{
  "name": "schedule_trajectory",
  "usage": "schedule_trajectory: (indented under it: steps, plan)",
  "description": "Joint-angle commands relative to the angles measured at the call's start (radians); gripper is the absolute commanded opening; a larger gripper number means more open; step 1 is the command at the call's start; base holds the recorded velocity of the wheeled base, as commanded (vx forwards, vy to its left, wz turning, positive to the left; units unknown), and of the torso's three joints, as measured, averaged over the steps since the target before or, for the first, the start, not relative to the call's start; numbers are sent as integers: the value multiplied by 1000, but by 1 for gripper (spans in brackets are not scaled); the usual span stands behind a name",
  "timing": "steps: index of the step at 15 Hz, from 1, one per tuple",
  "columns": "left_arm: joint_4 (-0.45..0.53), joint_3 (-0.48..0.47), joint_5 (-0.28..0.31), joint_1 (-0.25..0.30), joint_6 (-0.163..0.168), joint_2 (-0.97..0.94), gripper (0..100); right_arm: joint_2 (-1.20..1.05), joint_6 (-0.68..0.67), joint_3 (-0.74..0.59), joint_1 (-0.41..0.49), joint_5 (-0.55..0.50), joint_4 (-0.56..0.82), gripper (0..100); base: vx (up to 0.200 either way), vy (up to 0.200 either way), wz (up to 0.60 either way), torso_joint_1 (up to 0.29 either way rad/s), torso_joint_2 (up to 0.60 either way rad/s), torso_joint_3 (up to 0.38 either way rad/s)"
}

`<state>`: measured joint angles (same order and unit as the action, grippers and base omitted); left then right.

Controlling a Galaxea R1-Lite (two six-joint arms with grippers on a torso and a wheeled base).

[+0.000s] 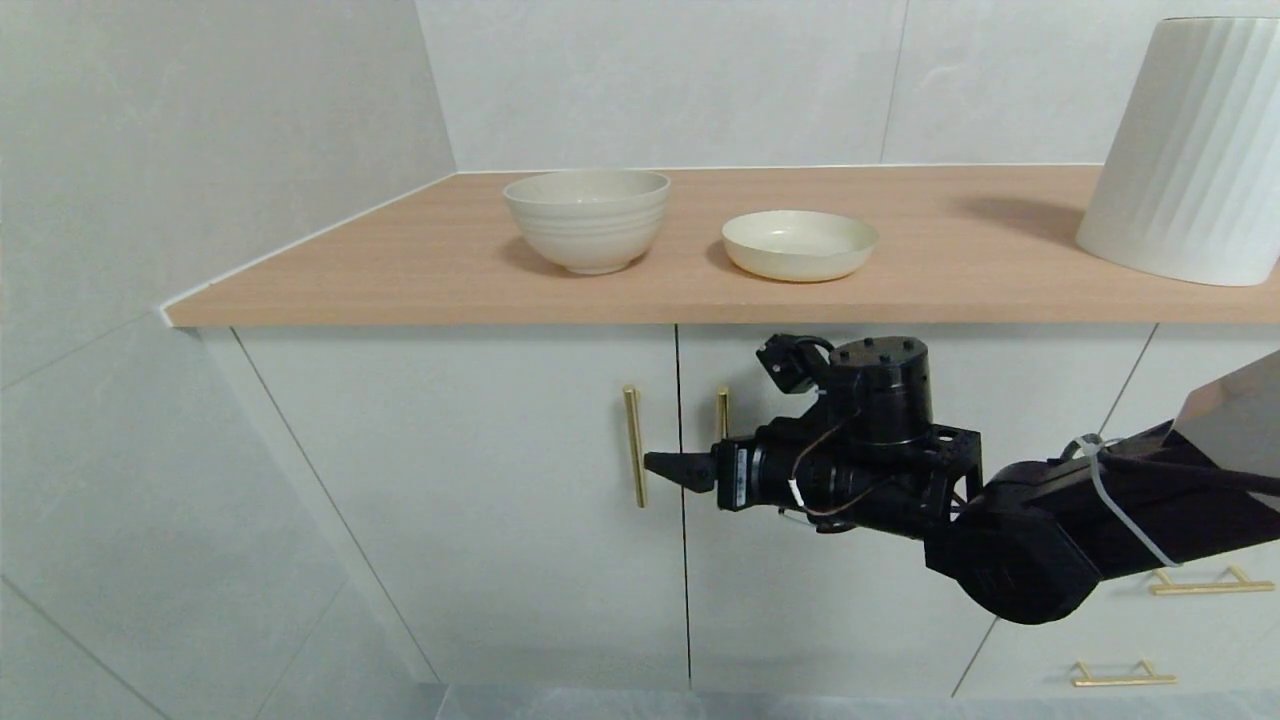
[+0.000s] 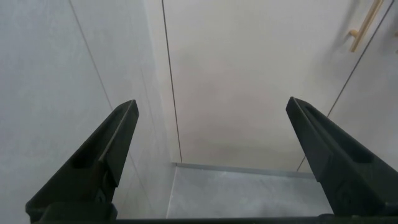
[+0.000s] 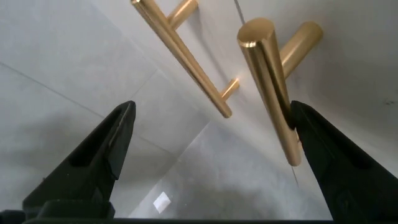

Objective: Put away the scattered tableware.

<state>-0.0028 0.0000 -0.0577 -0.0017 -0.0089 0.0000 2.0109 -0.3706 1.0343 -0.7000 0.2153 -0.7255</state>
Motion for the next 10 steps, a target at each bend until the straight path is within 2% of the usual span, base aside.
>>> schedule_trajectory:
  steps: [1, 3, 6, 10]
  plan:
    - [0, 0, -1, 0, 0, 0, 100, -12, -1, -17, -13, 10, -3, 100, 0, 0, 0, 0, 0, 0]
    - [0, 0, -1, 0, 0, 0, 100, -46, -10, -57, -26, 32, -3, 100, 0, 0, 0, 0, 0, 0]
    - [0, 0, -1, 0, 0, 0, 100, -116, -11, -131, -32, 122, -15, 100, 0, 0, 0, 0, 0, 0]
    - [0, 0, -1, 0, 0, 0, 100, -184, -8, -234, -50, 139, -94, 100, 0, 0, 0, 0, 0, 0]
